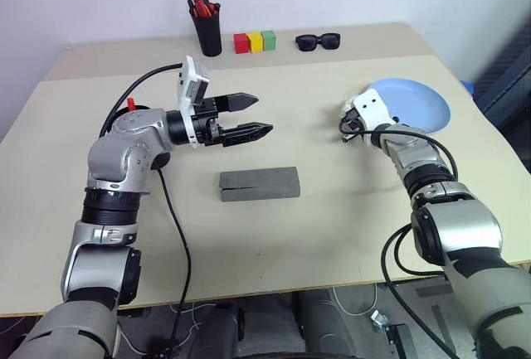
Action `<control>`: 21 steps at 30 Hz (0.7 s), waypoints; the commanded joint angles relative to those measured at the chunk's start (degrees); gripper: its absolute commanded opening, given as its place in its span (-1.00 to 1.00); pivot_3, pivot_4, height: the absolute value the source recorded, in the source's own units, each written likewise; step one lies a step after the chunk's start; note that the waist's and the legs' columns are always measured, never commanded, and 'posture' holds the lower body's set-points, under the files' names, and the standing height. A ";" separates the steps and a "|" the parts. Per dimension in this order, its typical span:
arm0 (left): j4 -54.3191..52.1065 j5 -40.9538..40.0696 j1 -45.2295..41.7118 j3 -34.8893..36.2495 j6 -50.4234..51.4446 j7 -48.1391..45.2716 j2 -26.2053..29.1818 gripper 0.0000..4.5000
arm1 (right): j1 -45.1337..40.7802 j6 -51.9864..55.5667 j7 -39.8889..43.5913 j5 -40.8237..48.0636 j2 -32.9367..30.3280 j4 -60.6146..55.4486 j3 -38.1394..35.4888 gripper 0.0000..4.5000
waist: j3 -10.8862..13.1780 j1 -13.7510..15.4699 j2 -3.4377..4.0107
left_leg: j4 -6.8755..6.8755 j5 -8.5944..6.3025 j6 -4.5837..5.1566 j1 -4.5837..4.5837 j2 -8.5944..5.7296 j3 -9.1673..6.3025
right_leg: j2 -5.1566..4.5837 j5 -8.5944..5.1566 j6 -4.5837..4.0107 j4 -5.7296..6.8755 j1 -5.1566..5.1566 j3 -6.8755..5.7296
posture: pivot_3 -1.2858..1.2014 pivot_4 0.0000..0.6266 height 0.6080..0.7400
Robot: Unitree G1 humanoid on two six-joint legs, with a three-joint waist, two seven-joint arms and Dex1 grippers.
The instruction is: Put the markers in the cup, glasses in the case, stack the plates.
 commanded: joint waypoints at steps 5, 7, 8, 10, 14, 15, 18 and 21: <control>-2.30 -1.82 0.11 1.67 -0.16 0.74 0.49 1.00 | -3.59 0.01 9.96 9.33 -2.36 -8.46 -7.99 -0.98 | 0.01 0.05 0.02 | 0.01 0.00 0.00 -0.03 -0.01 0.00 | -0.01 0.00 0.00 -0.01 -0.01 0.00 | 0.03 -0.52 1.00; -2.14 -2.08 0.10 1.65 -0.12 0.89 0.45 1.00 | -4.14 1.03 10.03 11.56 -3.71 -10.33 -10.51 -0.98 | 0.02 0.05 0.02 | 0.01 0.00 0.00 -0.03 0.00 0.00 | 0.00 0.00 0.00 0.00 -0.01 0.00 | 0.03 -0.52 1.00; -2.05 -2.19 0.10 1.60 -0.18 0.92 0.41 1.00 | -4.56 0.97 8.91 12.49 -5.02 -10.64 -12.05 -0.98 | 0.02 0.13 0.02 | 0.01 0.00 0.00 -0.03 0.00 -0.01 | 0.00 0.00 0.00 0.01 -0.02 0.00 | 0.03 -0.52 1.00; -1.75 -2.36 0.05 1.52 -0.33 0.93 0.24 1.00 | -4.85 0.26 6.59 13.01 -7.40 -10.61 -13.78 -0.98 | 0.01 0.55 0.02 | 0.01 0.00 0.00 -0.05 -0.01 -0.03 | -0.01 0.00 0.00 0.00 -0.01 -0.01 | 0.03 -0.52 1.00; -1.23 -2.09 -0.20 1.15 -0.92 0.91 -0.12 1.00 | -3.14 0.47 0.57 9.90 -11.22 -7.67 -12.93 -0.98 | 0.01 0.48 0.02 | 0.00 -0.02 0.04 -0.04 -0.02 -0.01 | -0.01 0.00 0.00 -0.05 0.03 -0.01 | 0.03 -0.52 1.00; -1.20 -2.04 -0.22 1.11 -1.01 0.91 -0.15 1.00 | -2.77 0.36 -0.64 9.13 -11.76 -7.22 -12.45 -0.98 | 0.01 0.33 0.02 | 0.00 -0.04 0.07 -0.03 -0.02 0.00 | 0.00 0.00 0.00 -0.04 0.03 0.00 | 0.03 -0.52 1.00; -1.01 -1.87 -0.41 1.22 -1.13 0.87 -0.17 1.00 | -1.09 1.50 0.07 9.10 -11.86 -6.63 -12.15 -0.75 | 0.01 -0.01 0.02 | 0.00 -0.05 0.10 -0.01 -0.01 0.02 | 0.00 0.00 0.00 -0.01 0.02 0.01 | 0.03 -0.52 1.00; -0.85 -1.61 -0.27 1.26 -1.41 0.75 -0.01 1.00 | 0.41 1.48 1.39 8.75 -10.96 -6.53 -11.66 -0.17 | 0.02 -0.18 0.03 | -0.02 -0.05 0.09 0.03 0.00 0.14 | 0.02 0.00 0.00 0.03 -0.01 0.13 | 0.03 -0.52 1.00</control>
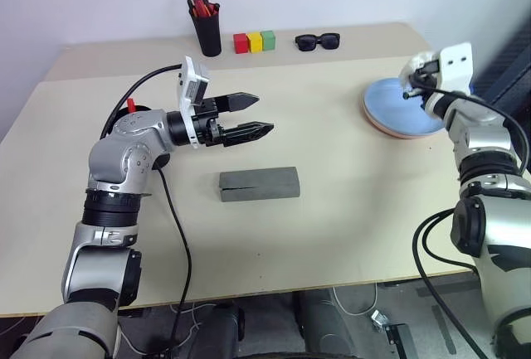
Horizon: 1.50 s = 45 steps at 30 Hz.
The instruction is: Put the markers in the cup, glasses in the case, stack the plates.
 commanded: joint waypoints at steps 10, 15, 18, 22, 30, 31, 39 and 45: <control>-1.05 -0.20 0.98 2.14 -2.44 0.11 1.90 1.00 | -0.22 -3.19 7.42 4.75 0.11 -12.39 -1.56 0.98 | 0.00 0.31 0.01 | 0.01 0.03 -0.06 -0.02 -0.01 0.00 | -0.01 0.00 0.00 -0.02 0.00 0.01 | 0.03 -0.52 1.00; -3.78 -0.70 6.11 4.26 -5.93 -0.27 3.36 1.00 | 13.52 5.92 22.34 14.79 0.79 -41.58 0.27 0.98 | -0.02 0.37 0.00 | -0.04 0.03 -0.06 -0.02 0.07 -0.07 | 0.05 0.00 0.00 0.00 -0.05 -0.03 | 0.03 -0.52 1.00; -5.53 -0.84 10.73 6.49 -7.48 -1.48 6.38 1.00 | 23.09 18.02 29.60 25.47 -2.45 -61.71 -0.34 0.98 | -0.02 0.95 0.01 | 0.05 -0.01 0.01 -0.11 0.01 -0.10 | -0.03 0.00 0.00 0.02 -0.06 -0.05 | 0.03 -0.52 1.00; -8.57 -3.73 16.23 10.27 -8.11 -2.57 8.71 1.00 | 33.51 26.94 36.88 35.51 -8.43 -78.86 -2.53 0.98 | 0.01 1.88 0.05 | 0.07 -0.14 0.25 -0.14 0.00 -0.09 | -0.06 0.00 0.00 0.09 -0.16 -0.03 | 0.03 -0.52 1.00; -17.89 -4.41 29.87 7.58 -9.24 -6.78 10.99 1.00 | 48.33 25.72 40.91 35.89 -12.01 -86.77 -3.16 0.98 | -0.04 2.55 -0.04 | 0.11 -0.19 0.33 0.24 0.04 -0.11 | -0.04 -0.01 0.00 -0.12 0.43 -0.16 | 0.03 -0.52 1.00; -18.31 -4.20 30.53 7.26 -9.70 -6.52 10.74 1.00 | 49.55 25.36 41.05 35.76 -12.21 -87.10 -3.54 0.98 | -0.04 2.69 -0.04 | 0.11 -0.18 0.33 0.24 0.04 -0.11 | -0.04 -0.01 0.00 -0.11 0.42 -0.16 | 0.03 -0.52 1.00; -19.03 -5.67 33.30 9.59 -11.20 -4.88 10.42 1.00 | 52.72 24.94 41.08 36.24 -13.80 -89.01 -5.85 0.98 | -0.04 3.45 -0.03 | 0.13 -0.18 0.33 0.24 0.05 -0.10 | -0.03 -0.01 -0.01 -0.11 0.41 -0.16 | 0.03 -0.52 1.00; -16.76 -3.54 34.03 9.11 -14.48 -4.50 10.13 1.00 | 51.28 25.63 40.21 37.35 -14.38 -88.79 -6.30 0.98 | -0.04 3.59 -0.04 | 0.13 -0.18 0.33 0.23 0.05 -0.10 | -0.03 -0.02 -0.01 -0.14 0.41 -0.18 | 0.03 -0.52 1.00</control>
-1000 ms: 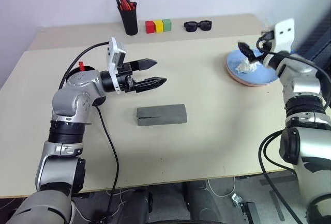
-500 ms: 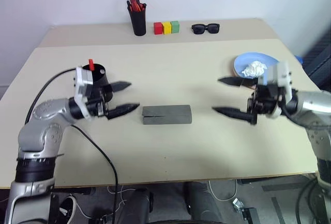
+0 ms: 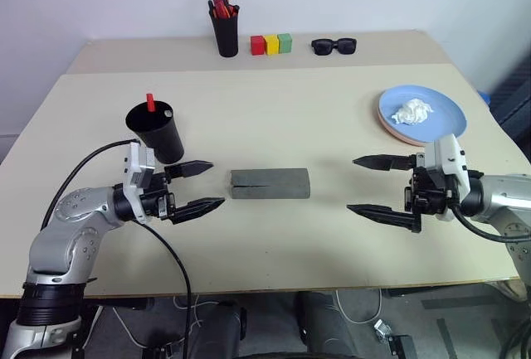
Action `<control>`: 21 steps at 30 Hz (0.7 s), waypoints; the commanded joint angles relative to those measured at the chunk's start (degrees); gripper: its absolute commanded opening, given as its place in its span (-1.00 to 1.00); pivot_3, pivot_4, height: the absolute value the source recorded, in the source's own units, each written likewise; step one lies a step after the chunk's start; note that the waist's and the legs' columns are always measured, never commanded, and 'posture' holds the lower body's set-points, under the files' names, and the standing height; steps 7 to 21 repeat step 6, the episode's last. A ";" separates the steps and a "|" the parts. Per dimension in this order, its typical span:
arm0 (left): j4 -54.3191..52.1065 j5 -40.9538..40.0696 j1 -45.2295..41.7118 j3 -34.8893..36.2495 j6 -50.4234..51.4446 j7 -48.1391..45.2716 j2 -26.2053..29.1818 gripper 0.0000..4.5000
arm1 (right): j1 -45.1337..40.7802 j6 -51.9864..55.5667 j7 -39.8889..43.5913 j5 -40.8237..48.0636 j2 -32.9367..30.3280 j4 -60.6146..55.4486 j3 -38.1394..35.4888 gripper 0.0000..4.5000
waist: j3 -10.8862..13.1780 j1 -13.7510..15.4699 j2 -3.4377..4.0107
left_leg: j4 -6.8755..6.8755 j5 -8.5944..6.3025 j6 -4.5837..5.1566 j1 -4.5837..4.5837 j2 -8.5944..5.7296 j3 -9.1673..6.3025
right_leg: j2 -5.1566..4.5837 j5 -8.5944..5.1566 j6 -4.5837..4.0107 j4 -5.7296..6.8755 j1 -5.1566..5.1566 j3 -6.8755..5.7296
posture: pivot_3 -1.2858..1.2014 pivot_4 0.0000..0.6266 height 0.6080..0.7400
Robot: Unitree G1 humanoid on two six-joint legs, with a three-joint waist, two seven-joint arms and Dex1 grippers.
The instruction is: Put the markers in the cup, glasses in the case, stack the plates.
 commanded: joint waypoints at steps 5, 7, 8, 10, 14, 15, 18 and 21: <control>0.69 2.81 0.33 -0.34 -5.49 1.16 -1.22 1.00 | -0.97 0.05 0.69 1.37 -1.54 -0.49 -2.34 0.98 | 0.00 0.03 0.00 | 0.00 0.00 0.00 -0.02 0.00 0.00 | 0.00 0.00 0.00 -0.03 0.00 0.00 | 0.03 -0.52 1.00; 1.15 3.11 0.07 -0.40 -6.08 0.94 -1.21 1.00 | -0.95 0.08 0.42 1.41 -1.53 -0.54 -2.67 0.98 | 0.00 0.03 0.00 | 0.00 0.00 0.00 -0.02 0.00 0.00 | 0.00 0.00 0.00 -0.03 0.00 0.00 | 0.03 -0.52 1.00; 1.15 3.11 0.07 -0.40 -6.08 0.94 -1.21 1.00 | -0.95 0.08 0.42 1.41 -1.53 -0.54 -2.67 0.98 | 0.00 0.03 0.00 | 0.00 0.00 0.00 -0.02 0.00 0.00 | 0.00 0.00 0.00 -0.03 0.00 0.00 | 0.03 -0.52 1.00; 1.15 3.11 0.07 -0.40 -6.08 0.94 -1.21 1.00 | -0.95 0.08 0.42 1.41 -1.53 -0.54 -2.67 0.98 | 0.00 0.03 0.00 | 0.00 0.00 0.00 -0.02 0.00 0.00 | 0.00 0.00 0.00 -0.03 0.00 0.00 | 0.03 -0.52 1.00; 1.15 3.11 0.07 -0.40 -6.08 0.94 -1.21 1.00 | -0.95 0.08 0.42 1.41 -1.53 -0.54 -2.67 0.98 | 0.00 0.03 0.00 | 0.00 0.00 0.00 -0.02 0.00 0.00 | 0.00 0.00 0.00 -0.03 0.00 0.00 | 0.03 -0.52 1.00; 1.15 3.11 0.07 -0.40 -6.08 0.94 -1.21 1.00 | -0.95 0.08 0.42 1.41 -1.53 -0.54 -2.67 0.98 | 0.00 0.03 0.00 | 0.00 0.00 0.00 -0.02 0.00 0.00 | 0.00 0.00 0.00 -0.03 0.00 0.00 | 0.03 -0.52 1.00; 1.15 3.11 0.07 -0.40 -6.08 0.94 -1.21 1.00 | -0.95 0.08 0.42 1.41 -1.53 -0.54 -2.67 0.98 | 0.00 0.03 0.00 | 0.00 0.00 0.00 -0.02 0.00 0.00 | 0.00 0.00 0.00 -0.03 0.00 0.00 | 0.03 -0.52 1.00; 1.15 3.11 0.07 -0.40 -6.08 0.94 -1.21 1.00 | -0.95 0.08 0.42 1.41 -1.53 -0.54 -2.67 0.98 | 0.00 0.03 0.00 | 0.00 0.00 0.00 -0.02 0.00 0.00 | 0.00 0.00 0.00 -0.03 0.00 0.00 | 0.03 -0.52 1.00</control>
